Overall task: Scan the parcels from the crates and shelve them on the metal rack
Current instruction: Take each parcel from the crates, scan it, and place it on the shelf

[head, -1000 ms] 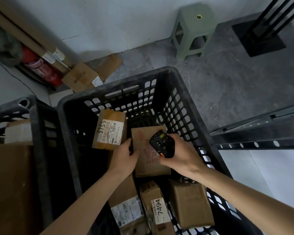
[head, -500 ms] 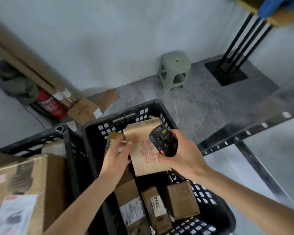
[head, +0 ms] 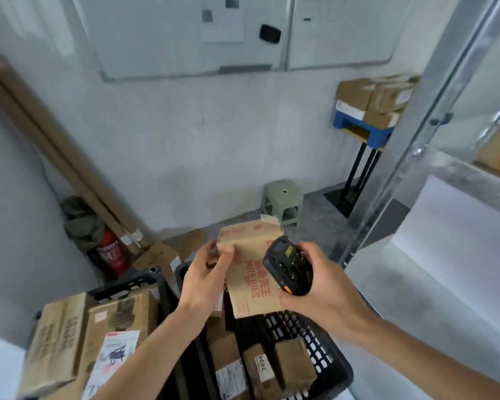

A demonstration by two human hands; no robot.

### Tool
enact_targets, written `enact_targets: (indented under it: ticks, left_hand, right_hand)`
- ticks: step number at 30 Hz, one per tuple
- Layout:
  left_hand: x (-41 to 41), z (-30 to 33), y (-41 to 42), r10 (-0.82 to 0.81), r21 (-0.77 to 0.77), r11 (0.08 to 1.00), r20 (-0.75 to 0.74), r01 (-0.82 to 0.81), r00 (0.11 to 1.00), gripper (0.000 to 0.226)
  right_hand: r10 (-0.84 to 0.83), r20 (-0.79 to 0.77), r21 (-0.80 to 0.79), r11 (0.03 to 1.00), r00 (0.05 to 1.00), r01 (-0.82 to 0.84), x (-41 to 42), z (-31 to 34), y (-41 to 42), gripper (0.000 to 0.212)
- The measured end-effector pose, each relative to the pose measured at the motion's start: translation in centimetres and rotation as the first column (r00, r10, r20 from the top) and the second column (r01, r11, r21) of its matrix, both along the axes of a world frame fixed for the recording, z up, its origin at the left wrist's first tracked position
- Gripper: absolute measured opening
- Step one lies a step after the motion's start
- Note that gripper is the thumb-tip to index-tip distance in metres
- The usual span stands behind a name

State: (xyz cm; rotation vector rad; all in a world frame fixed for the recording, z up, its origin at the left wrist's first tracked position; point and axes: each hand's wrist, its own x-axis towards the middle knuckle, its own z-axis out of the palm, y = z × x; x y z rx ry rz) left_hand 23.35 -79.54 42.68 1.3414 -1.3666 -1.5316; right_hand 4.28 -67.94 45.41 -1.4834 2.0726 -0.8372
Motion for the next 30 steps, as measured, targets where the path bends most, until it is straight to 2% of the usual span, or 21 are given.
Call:
enact_targets:
  ticks: [2,6,9,14,18,24,30]
  left_hand:
    - [0.7,2.7,2.6,-0.036,-0.040,0.999,-0.023,0.035,0.999,0.028]
    - [2.0,7.9,7.9,-0.029,-0.035,0.999,-0.092,0.026,0.995,0.037]
    - [3.4,11.4,11.6,-0.013,-0.041,0.999,-0.110,0.009,0.994,0.035]
    - [6.0,16.3,15.6,0.003,-0.027,1.000,-0.141,-0.007,0.990,0.026]
    - [8.7,19.8,18.1,-0.053,-0.005,0.999,-0.188,0.053,0.981,0.043]
    - [13.8,23.7,21.4,-0.147,-0.109,0.986,-0.248,0.123,0.958,0.035]
    - [19.3,25.7,24.7,-0.213,-0.219,0.964,-0.296,0.151,0.931,0.024]
  right_hand:
    - [-0.003,-0.015,-0.034,0.999,1.000,0.003,0.8,2.6,2.8,0.079]
    - [0.015,-0.028,-0.061,0.998,1.000,-0.016,2.3,7.3,9.0,0.078]
    - [0.036,-0.017,-0.081,0.996,0.999,-0.037,3.7,10.8,13.0,0.080]
    - [0.047,0.009,-0.140,0.989,0.999,-0.045,6.4,17.0,17.9,0.069]
    - [0.034,0.030,-0.179,0.983,0.999,-0.028,8.6,21.0,20.7,0.058]
    - [-0.029,0.078,-0.192,0.980,0.997,0.044,13.6,24.2,24.1,0.070]
    - [-0.110,0.055,-0.204,0.972,0.992,0.119,19.3,25.8,27.6,0.061]
